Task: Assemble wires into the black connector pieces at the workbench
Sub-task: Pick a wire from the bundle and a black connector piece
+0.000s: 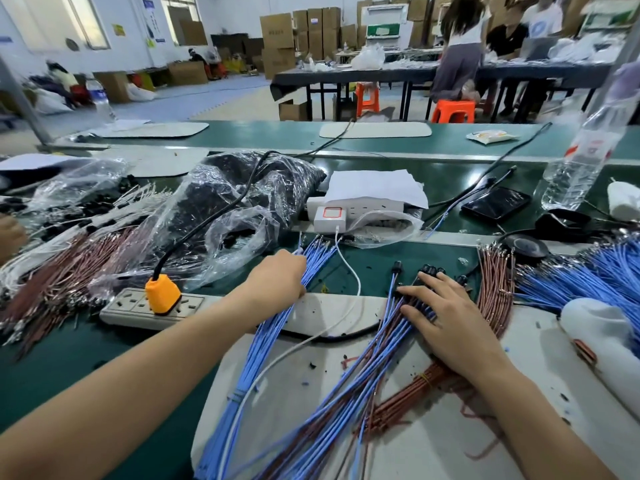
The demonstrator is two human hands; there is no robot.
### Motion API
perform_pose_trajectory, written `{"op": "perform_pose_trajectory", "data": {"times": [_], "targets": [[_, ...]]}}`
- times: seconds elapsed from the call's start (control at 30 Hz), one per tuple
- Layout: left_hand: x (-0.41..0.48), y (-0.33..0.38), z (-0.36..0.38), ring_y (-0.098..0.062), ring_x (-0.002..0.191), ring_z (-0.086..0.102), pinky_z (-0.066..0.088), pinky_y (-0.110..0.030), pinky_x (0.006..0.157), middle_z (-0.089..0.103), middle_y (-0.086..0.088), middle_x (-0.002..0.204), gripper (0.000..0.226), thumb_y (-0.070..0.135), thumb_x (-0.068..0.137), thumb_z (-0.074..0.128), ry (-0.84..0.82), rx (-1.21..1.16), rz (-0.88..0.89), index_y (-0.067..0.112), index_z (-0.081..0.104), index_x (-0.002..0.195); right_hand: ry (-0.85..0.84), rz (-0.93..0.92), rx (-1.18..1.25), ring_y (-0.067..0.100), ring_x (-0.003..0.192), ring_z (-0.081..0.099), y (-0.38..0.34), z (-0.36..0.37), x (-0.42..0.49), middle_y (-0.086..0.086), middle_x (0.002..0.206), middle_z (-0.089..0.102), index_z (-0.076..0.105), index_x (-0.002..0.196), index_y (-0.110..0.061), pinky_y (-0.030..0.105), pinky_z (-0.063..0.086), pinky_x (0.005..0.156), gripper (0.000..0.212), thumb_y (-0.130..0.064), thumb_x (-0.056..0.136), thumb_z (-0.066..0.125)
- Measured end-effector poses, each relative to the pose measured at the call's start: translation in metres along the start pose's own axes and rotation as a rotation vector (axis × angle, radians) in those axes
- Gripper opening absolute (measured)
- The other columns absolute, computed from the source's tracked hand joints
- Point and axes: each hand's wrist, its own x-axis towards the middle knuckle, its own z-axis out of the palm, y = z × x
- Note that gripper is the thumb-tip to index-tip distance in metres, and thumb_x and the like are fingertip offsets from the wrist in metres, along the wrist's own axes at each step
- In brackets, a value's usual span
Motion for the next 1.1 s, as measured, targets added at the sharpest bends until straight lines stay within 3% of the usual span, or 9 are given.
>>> {"op": "perform_pose_trajectory", "data": {"times": [0.2, 0.43, 0.53, 0.6, 0.67, 0.7, 0.77, 0.87, 1.1], "targets": [[-0.001, -0.01, -0.006, -0.03, 0.097, 0.052, 0.047, -0.044, 0.088, 0.049, -0.011, 0.102, 0.012, 0.016, 0.09, 0.055, 0.124, -0.077, -0.017, 0.004, 0.056, 0.087, -0.001, 0.009, 0.008, 0.014, 0.145, 0.013, 0.0, -0.001, -0.001, -0.006, 0.152, 0.034, 0.051, 0.132, -0.04, 0.034, 0.013, 0.118, 0.037, -0.046, 0.096, 0.047], [-0.026, 0.001, -0.021, -0.023, 0.087, 0.055, 0.05, -0.037, 0.072, 0.057, -0.001, 0.092, 0.014, 0.025, 0.091, 0.05, 0.361, -0.123, 0.015, 0.015, 0.056, 0.085, 0.051, -0.012, 0.019, 0.018, 0.145, 0.017, -0.005, -0.003, -0.004, -0.001, 0.15, 0.037, 0.057, 0.129, -0.032, 0.035, 0.014, 0.118, 0.036, -0.041, 0.094, 0.053], [-0.041, 0.018, -0.009, -0.024, 0.087, 0.059, 0.048, -0.034, 0.071, 0.063, 0.001, 0.093, 0.01, 0.03, 0.092, 0.05, 0.386, -0.182, 0.131, 0.021, 0.053, 0.088, 0.216, -0.114, 0.252, 0.016, 0.126, 0.047, -0.02, -0.008, -0.01, -0.001, 0.126, 0.06, 0.068, 0.115, -0.018, 0.016, 0.027, 0.107, 0.034, -0.036, 0.088, 0.061], [-0.051, 0.027, 0.005, -0.023, 0.085, 0.059, 0.044, -0.032, 0.065, 0.064, 0.004, 0.091, 0.007, 0.032, 0.093, 0.049, 0.408, -0.203, 0.21, 0.025, 0.051, 0.092, 0.179, -0.098, 0.518, -0.001, 0.087, 0.062, -0.04, -0.009, -0.012, -0.011, 0.097, 0.068, 0.071, 0.109, -0.018, 0.004, 0.039, 0.08, 0.036, -0.042, 0.085, 0.058], [-0.058, 0.03, 0.018, -0.023, 0.085, 0.06, 0.045, -0.034, 0.064, 0.065, 0.005, 0.089, 0.008, 0.035, 0.094, 0.048, 0.421, -0.217, 0.253, 0.027, 0.049, 0.094, 0.026, -0.012, 0.747, 0.001, 0.053, 0.056, -0.059, -0.003, -0.006, -0.015, 0.073, 0.067, 0.071, 0.1, -0.017, 0.011, 0.043, 0.055, 0.023, -0.033, 0.09, 0.059], [-0.06, 0.029, 0.023, -0.022, 0.084, 0.06, 0.046, -0.035, 0.064, 0.066, 0.005, 0.088, 0.008, 0.036, 0.095, 0.049, 0.436, -0.245, 0.263, 0.028, 0.049, 0.095, -0.047, 0.034, 0.836, 0.005, 0.048, 0.055, -0.068, 0.0, -0.002, -0.013, 0.071, 0.067, 0.071, 0.096, -0.016, 0.016, 0.043, 0.05, 0.016, -0.026, 0.093, 0.059], [-0.062, 0.025, 0.028, -0.02, 0.079, 0.06, 0.046, -0.034, 0.062, 0.068, 0.006, 0.086, 0.004, 0.031, 0.094, 0.054, 0.488, -0.364, 0.295, 0.029, 0.052, 0.096, -0.133, 0.104, 1.022, 0.01, 0.05, 0.057, -0.084, 0.007, 0.006, -0.006, 0.08, 0.069, 0.071, 0.089, -0.015, 0.02, 0.044, 0.048, 0.015, -0.014, 0.095, 0.057], [-0.063, 0.019, 0.036, -0.015, 0.073, 0.058, 0.047, -0.032, 0.064, 0.069, 0.004, 0.085, 0.012, 0.014, 0.09, 0.059, 0.523, -0.571, 0.358, 0.02, 0.057, 0.1, -0.109, 0.149, 1.205, 0.01, 0.05, 0.057, -0.101, 0.012, 0.014, 0.005, 0.069, 0.068, 0.072, 0.081, -0.006, 0.018, 0.045, 0.049, 0.019, -0.008, 0.094, 0.057], [-0.059, 0.0, 0.065, -0.02, 0.076, 0.056, 0.046, -0.039, 0.072, 0.057, 0.004, 0.104, 0.037, 0.011, 0.09, 0.056, 0.482, -0.464, 0.335, 0.016, 0.045, 0.126, 0.3, 0.213, 1.447, 0.016, 0.047, 0.065, -0.103, -0.012, 0.03, 0.004, 0.062, 0.071, 0.062, 0.082, -0.007, 0.023, 0.053, 0.046, 0.027, -0.017, 0.1, 0.046]]}}
